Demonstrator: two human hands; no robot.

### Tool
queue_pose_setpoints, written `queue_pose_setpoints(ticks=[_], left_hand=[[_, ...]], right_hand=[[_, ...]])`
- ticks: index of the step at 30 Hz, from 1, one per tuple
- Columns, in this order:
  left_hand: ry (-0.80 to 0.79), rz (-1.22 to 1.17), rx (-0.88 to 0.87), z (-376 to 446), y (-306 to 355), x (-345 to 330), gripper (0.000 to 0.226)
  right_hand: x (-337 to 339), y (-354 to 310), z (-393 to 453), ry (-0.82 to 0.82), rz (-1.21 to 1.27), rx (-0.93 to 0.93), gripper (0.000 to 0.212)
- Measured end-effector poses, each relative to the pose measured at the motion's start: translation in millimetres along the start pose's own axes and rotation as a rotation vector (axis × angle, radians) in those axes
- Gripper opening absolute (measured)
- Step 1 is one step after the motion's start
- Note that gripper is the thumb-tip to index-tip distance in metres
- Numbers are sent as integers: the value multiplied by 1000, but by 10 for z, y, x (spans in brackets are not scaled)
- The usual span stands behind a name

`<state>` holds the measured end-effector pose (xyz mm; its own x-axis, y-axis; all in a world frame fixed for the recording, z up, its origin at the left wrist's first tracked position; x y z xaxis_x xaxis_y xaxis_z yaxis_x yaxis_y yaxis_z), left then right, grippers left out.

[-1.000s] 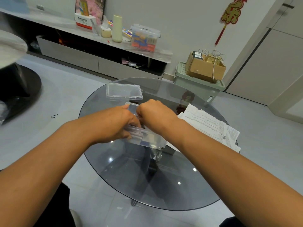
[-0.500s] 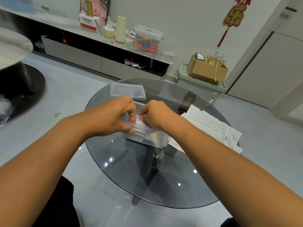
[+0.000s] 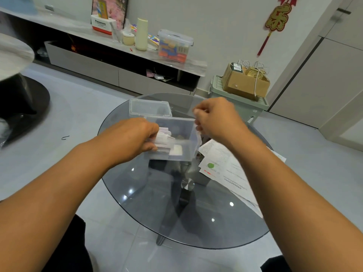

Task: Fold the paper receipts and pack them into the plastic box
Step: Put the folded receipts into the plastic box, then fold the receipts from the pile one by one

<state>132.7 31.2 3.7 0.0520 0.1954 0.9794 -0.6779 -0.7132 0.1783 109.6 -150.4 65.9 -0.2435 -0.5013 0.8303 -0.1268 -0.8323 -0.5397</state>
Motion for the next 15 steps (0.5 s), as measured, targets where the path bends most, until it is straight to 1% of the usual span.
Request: queue_pose_setpoints(ticks=[2,5,8,9,11,12,13,15], left_hand=[[46,22,41,14,-87,20,24],[130,-5,71,53,-207,37,22],[223,-10,63,123,-232,37,17],[248,-12,59,153,-226,28,15],[299,-21,79,196,-221,31,7],[333,-25,98,208,-233,39,11],[369,-18,100,223,-219,43,23],[418,44,29,248,-67,43,45]], right_hand=[[206,254,-42,69,76,-45,20],[251,673,-144,44,37,-119,20],[46,1060,-278,-108,-52,-198,22],[-46,1163,-341,-171,-84,-228,26],[-192,1298,-486,-279,-147,-261,41],[-259,1312,-558,-321,-173,-255,48],[-307,1313,-630,-351,-195,-246,54],[-376,1283,-723,-362,-230,-214,62]])
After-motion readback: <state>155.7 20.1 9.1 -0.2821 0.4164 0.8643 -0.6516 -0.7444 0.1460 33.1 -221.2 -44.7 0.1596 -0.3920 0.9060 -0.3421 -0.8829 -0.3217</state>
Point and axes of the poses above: each hand's wrist, its own z-axis towards the middle knuckle, its own x-axis out of the back of the hand, y = z × x, the point moved 10 cm from there along z, towards the middle knuckle, and after that the axes turned 3 degrees about -y, right-handed, at the moved point
